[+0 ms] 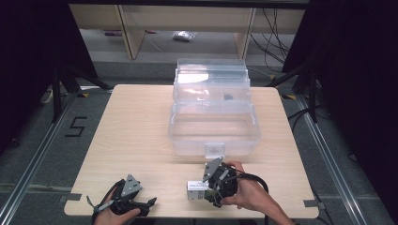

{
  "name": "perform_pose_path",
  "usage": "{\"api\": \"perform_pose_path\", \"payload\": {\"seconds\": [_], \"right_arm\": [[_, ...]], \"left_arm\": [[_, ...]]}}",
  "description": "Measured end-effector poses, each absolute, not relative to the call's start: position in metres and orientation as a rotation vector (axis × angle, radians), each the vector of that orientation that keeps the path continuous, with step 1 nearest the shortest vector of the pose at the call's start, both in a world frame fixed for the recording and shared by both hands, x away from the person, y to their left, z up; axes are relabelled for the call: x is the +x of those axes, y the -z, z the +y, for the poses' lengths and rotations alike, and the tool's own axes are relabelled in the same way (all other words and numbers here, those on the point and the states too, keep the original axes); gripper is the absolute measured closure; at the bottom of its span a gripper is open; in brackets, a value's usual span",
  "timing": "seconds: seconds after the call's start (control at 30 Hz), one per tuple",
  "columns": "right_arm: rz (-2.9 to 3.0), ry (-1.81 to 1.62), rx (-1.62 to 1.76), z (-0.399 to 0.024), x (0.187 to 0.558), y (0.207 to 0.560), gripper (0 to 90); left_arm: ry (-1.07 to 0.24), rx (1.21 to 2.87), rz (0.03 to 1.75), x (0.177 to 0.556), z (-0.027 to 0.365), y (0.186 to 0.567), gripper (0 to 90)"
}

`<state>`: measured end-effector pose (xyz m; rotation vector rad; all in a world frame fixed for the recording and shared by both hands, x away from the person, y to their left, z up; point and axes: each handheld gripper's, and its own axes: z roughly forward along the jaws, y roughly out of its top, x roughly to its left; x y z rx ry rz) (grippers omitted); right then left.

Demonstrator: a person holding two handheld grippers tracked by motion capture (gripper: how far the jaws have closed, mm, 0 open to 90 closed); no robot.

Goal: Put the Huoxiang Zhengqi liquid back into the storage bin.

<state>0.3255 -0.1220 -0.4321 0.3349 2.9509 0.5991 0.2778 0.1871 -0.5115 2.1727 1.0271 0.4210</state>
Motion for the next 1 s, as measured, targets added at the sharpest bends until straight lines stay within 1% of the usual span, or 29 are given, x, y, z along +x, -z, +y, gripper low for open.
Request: {"api": "perform_pose_path", "payload": {"seconds": [0.47, 0.6, 0.63, 0.67, 0.77, 0.8, 0.87, 0.97, 1.0], "right_arm": [[2.978, -0.497, 0.329, -0.113, 0.331, 0.441, 35.4], [2.968, -0.419, 0.354, -0.113, 0.331, 0.441, 36.3], [2.97, -0.432, 0.286, -0.113, 0.334, 0.442, 36.9], [2.974, -0.43, 0.347, -0.112, 0.331, 0.443, 38.1], [2.98, -0.402, 0.355, -0.111, 0.331, 0.443, 39.7], [2.98, -0.411, 0.299, -0.111, 0.334, 0.444, 40.2], [2.992, -0.398, 0.342, -0.11, 0.331, 0.444, 41.6], [2.992, -0.393, 0.224, -0.111, 0.337, 0.447, 43.9], [2.997, -0.379, 0.239, -0.111, 0.335, 0.447, 44.9]], "left_arm": [[-0.424, 2.163, 1.026, 0.278, 0.187, 0.512, 15.7], [-0.42, 2.175, 1.023, 0.278, 0.187, 0.511, 15.7], [-0.421, 2.171, 1.025, 0.278, 0.187, 0.512, 15.7], [-0.423, 2.172, 1.025, 0.278, 0.187, 0.511, 15.6], [-0.419, 2.173, 1.024, 0.278, 0.187, 0.511, 15.6], [-0.422, 2.184, 1.02, 0.278, 0.188, 0.511, 15.7], [-0.424, 2.183, 1.021, 0.278, 0.188, 0.511, 15.7], [-0.416, 2.18, 1.023, 0.278, 0.187, 0.511, 15.7], [-0.42, 2.185, 1.02, 0.278, 0.188, 0.511, 15.7]]}}
